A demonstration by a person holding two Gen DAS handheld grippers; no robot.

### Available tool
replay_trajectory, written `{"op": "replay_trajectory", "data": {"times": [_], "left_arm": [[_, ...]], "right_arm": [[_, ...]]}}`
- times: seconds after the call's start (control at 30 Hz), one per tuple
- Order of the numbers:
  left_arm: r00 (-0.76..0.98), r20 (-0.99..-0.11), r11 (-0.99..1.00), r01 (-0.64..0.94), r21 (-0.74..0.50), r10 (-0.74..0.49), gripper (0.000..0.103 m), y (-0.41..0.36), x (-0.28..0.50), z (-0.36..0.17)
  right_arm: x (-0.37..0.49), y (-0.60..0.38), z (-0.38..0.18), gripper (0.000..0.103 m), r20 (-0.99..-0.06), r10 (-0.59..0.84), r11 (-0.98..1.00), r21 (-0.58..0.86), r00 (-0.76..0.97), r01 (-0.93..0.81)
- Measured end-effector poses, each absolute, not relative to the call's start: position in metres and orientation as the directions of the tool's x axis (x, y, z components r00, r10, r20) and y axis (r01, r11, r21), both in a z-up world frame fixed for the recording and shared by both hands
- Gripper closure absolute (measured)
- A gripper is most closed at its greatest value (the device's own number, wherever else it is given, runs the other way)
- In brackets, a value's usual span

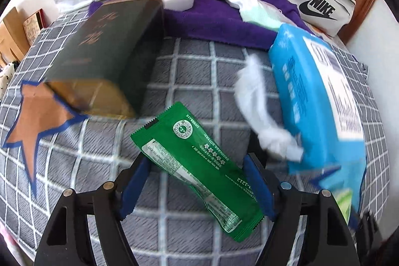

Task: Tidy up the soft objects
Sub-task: 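Lower the left tool to the green packet while the right tool grasps the green wet-wipe pack, then grasp the green packet with the left tool while the right tool lifts the wet-wipe pack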

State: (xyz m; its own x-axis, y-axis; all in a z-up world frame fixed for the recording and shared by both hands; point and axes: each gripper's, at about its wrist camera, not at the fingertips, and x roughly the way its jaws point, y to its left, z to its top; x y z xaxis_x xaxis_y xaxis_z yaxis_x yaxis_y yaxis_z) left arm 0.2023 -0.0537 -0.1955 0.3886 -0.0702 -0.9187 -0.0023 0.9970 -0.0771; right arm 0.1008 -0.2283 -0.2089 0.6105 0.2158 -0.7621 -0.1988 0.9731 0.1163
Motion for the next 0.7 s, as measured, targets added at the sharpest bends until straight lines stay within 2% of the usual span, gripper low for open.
{"op": "replay_trajectory", "data": {"times": [0.33, 0.47, 0.7], "left_arm": [[0.378, -0.923, 0.997, 0.024, -0.068, -0.072, 0.028, -0.007, 0.153, -0.187], [0.364, -0.930, 0.997, -0.015, -0.070, -0.060, 0.024, 0.013, 0.144, -0.190], [0.406, -0.913, 0.997, -0.047, -0.060, -0.036, 0.027, 0.023, 0.139, -0.193]], "right_arm": [[0.100, -0.224, -0.208, 0.041, -0.778, 0.190, 0.978, 0.094, 0.599, -0.187], [0.101, -0.219, -0.209, 0.036, -0.786, 0.174, 0.979, 0.071, 0.594, -0.192], [0.100, -0.214, -0.208, 0.030, -0.796, 0.156, 0.982, 0.063, 0.584, -0.176]]}}
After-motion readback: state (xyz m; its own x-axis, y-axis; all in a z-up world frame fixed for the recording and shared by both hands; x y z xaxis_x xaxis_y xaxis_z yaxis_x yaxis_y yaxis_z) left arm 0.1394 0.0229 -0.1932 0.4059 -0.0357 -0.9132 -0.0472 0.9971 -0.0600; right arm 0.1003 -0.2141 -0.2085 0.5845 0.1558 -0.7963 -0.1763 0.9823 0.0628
